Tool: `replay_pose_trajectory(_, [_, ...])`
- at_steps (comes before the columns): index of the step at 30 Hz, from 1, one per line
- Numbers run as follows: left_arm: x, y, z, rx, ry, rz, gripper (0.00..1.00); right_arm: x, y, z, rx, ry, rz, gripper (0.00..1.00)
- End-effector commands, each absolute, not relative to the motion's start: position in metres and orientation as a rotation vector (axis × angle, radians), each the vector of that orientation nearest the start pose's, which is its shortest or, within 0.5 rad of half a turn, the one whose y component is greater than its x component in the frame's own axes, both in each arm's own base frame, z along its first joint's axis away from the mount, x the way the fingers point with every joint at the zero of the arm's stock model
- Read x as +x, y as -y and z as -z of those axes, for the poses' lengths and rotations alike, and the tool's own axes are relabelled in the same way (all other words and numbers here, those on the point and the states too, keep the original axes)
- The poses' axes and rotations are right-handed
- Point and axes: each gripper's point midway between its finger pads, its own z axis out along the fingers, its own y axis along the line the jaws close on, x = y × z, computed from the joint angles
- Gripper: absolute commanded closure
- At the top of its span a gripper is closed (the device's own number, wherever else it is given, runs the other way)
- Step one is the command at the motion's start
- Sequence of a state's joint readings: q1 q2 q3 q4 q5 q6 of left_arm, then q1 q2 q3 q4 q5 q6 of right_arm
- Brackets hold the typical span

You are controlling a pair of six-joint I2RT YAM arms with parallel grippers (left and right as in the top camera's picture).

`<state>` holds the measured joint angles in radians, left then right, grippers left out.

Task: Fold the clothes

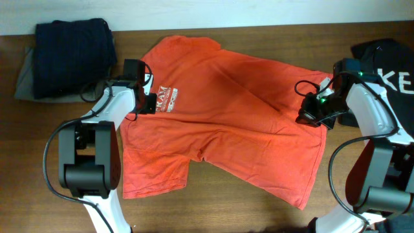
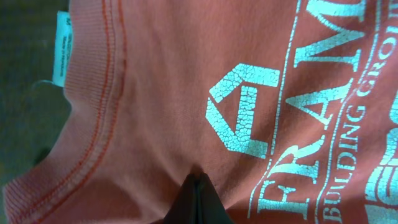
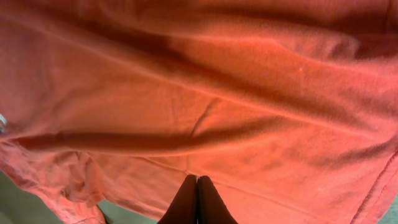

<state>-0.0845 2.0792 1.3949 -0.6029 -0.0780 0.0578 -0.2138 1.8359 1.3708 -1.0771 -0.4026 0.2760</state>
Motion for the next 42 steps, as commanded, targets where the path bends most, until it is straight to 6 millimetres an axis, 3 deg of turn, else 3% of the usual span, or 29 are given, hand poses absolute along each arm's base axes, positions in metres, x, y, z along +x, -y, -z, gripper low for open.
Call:
replay_pose_trajectory(1, [0.408,0.006,0.028,0.118,-2.996,-0.231,0.99,0.354,0.005,-0.082,0.702,-2.962,-0.631,0.96])
replay_pose_trajectory(5, [0.392,-0.005,0.029,0.019,-3.057,-0.281,0.99,0.357,0.006,-0.082,0.696,-2.953,-0.629,0.95])
replay_pose_trajectory(15, [0.345,-0.043,0.026,-0.448,-3.182,-0.369,0.99,0.359,0.006,-0.082,0.691,-2.945,-0.627,0.95])
replay_pose_trajectory(24, [0.32,-0.047,0.022,-0.723,-3.21,-0.426,0.99,0.361,0.007,-0.083,0.686,-2.935,-0.626,0.9])
replay_pose_trajectory(30, [0.325,-0.036,0.013,-0.743,-3.167,-0.416,0.99,0.363,0.007,-0.083,0.682,-2.928,-0.625,0.9])
replay_pose_trajectory(38, [0.361,-0.022,-0.044,-0.641,-2.953,-0.301,0.99,0.374,0.009,-0.084,0.663,-2.886,-0.619,0.84])
replay_pose_trajectory(41, [0.377,-0.02,-0.061,-0.547,-2.884,-0.246,0.93,0.374,0.009,-0.084,0.663,-2.886,-0.619,0.8])
replay_pose_trajectory(42, [0.383,-0.018,-0.065,-0.513,-2.864,-0.226,0.83,0.374,0.009,-0.084,0.663,-2.886,-0.619,0.79])
